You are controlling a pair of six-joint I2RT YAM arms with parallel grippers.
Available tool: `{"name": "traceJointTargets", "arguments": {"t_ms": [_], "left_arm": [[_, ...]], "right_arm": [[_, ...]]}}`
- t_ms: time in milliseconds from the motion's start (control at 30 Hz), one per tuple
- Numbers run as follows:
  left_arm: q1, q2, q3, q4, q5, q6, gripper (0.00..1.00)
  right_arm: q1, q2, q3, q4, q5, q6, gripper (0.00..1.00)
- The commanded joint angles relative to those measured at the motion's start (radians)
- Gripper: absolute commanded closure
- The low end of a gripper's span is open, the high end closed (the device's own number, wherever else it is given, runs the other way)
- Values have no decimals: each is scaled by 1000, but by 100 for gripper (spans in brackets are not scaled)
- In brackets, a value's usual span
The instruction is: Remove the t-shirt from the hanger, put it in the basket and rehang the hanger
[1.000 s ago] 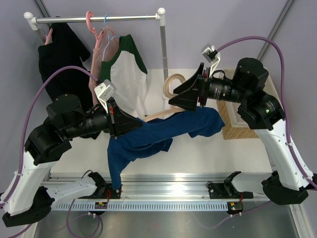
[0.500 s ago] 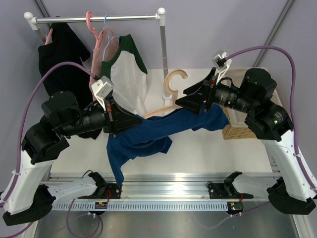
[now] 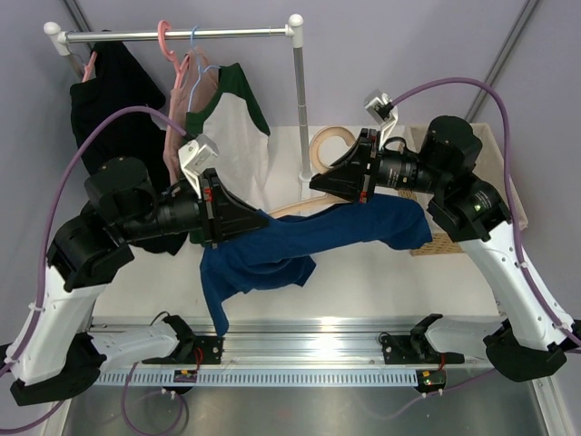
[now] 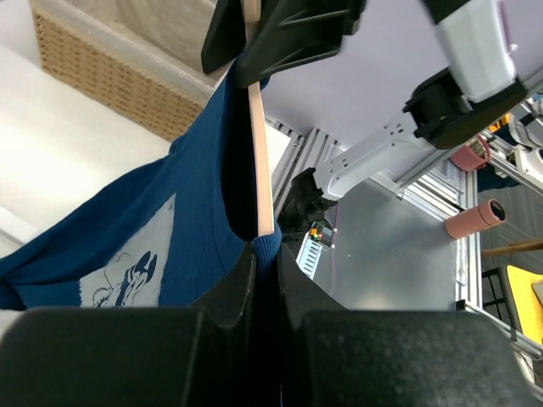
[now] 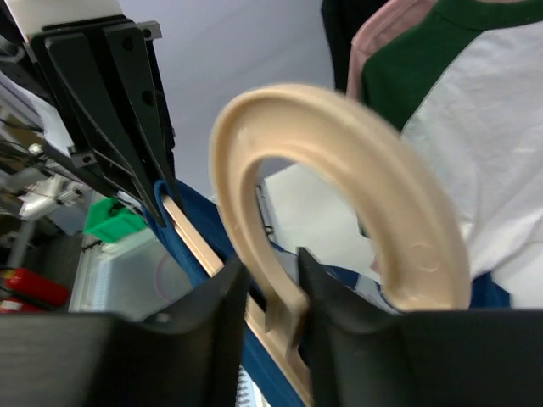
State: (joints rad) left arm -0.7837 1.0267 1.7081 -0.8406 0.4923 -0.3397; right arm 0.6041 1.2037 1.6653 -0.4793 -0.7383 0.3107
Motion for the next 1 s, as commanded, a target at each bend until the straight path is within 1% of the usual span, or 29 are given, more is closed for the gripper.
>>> {"name": "traceJointTargets", "arguments": {"t_ms": [0, 33, 133, 167, 233, 267, 300, 333, 433, 500, 533, 600, 633, 667, 700, 733, 767, 800, 867, 967], "left_arm": [[-3, -30, 42, 167, 91, -25, 100], [-5, -36, 35, 184, 92, -28, 100], [-5, -60, 5, 267, 94, -65, 100], [-3, -62, 2, 271, 79, -70, 95], [-2, -59, 1, 273, 72, -76, 61], [-2, -56, -1, 268, 71, -76, 30], [-2, -53, -1, 261, 63, -76, 8], [-3, -47, -1, 243, 58, -70, 1], [-2, -40, 18, 187, 28, -30, 1], [0, -34, 39, 144, -21, 4, 1], [4, -28, 57, 89, -40, 46, 1], [8, 1, 125, 19, -130, 99, 1], [8, 15, 152, -53, -173, 149, 1], [8, 39, 200, -87, -292, 168, 1], [8, 44, 214, -125, -364, 200, 1], [8, 42, 219, -133, -474, 218, 1], [8, 30, 203, -127, -526, 252, 1], [8, 21, 190, -127, -569, 252, 1], [8, 3, 154, -103, -615, 316, 1], [8, -20, 101, -101, -610, 381, 1]], "right_arm": [[6, -19, -18, 157, -130, 74, 83], [6, -24, -22, 171, -137, 80, 90], [6, -46, -27, 215, -148, 105, 100], [6, -50, -22, 215, -145, 110, 100], [6, -65, 0, 203, -122, 107, 100], [6, -70, 11, 191, -112, 97, 100], [6, -76, 25, 150, -95, 88, 100], [6, -81, 52, 128, -61, 65, 100], [5, -98, 109, 29, -15, 19, 100], [5, -104, 137, -54, 13, -31, 100], [5, -105, 154, -71, 40, -41, 100], [5, -119, 157, -100, 86, -53, 100], [5, -128, 151, -97, 167, -51, 100], [5, -156, 142, -76, 200, -44, 100], [5, -168, 131, -64, 247, -42, 100], [5, -176, 136, -58, 264, -44, 100], [5, -171, 169, -73, 273, -44, 100], [5, -162, 194, -91, 274, -48, 100], [5, -127, 244, -154, 264, -56, 100], [5, -118, 289, -157, 251, -38, 100]]}}
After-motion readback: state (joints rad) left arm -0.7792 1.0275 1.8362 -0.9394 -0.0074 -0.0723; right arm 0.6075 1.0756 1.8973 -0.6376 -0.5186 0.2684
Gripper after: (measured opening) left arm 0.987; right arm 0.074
